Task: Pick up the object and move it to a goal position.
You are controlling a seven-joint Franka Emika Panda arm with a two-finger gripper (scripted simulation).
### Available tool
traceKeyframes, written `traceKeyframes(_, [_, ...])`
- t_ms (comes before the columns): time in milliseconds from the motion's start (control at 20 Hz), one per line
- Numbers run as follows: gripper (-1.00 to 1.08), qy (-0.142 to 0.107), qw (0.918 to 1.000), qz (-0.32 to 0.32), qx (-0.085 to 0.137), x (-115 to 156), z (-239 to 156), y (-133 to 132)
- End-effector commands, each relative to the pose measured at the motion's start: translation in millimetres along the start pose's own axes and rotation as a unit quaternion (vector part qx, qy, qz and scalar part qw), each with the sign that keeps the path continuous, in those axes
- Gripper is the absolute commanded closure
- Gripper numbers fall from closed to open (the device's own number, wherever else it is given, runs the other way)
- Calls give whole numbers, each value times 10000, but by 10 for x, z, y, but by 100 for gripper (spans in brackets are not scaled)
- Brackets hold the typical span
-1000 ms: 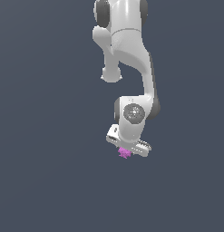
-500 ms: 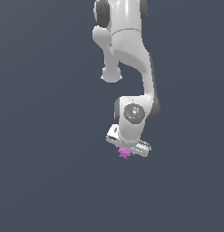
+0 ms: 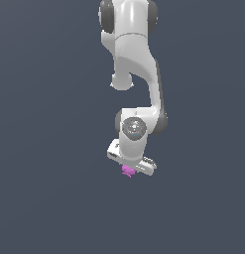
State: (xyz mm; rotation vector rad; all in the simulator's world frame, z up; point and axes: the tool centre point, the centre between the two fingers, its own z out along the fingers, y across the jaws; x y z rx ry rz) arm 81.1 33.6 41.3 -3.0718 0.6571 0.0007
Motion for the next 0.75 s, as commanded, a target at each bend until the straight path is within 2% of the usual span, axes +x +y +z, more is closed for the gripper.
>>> traceKeyframes(0, [108,2,10000,5,-1,144,-11,141])
traceKeyframes(350, [108,2,10000,5,-1,456,-32,418])
traceKeyframes(700, [108,2,10000,5,-1,533,-36,470])
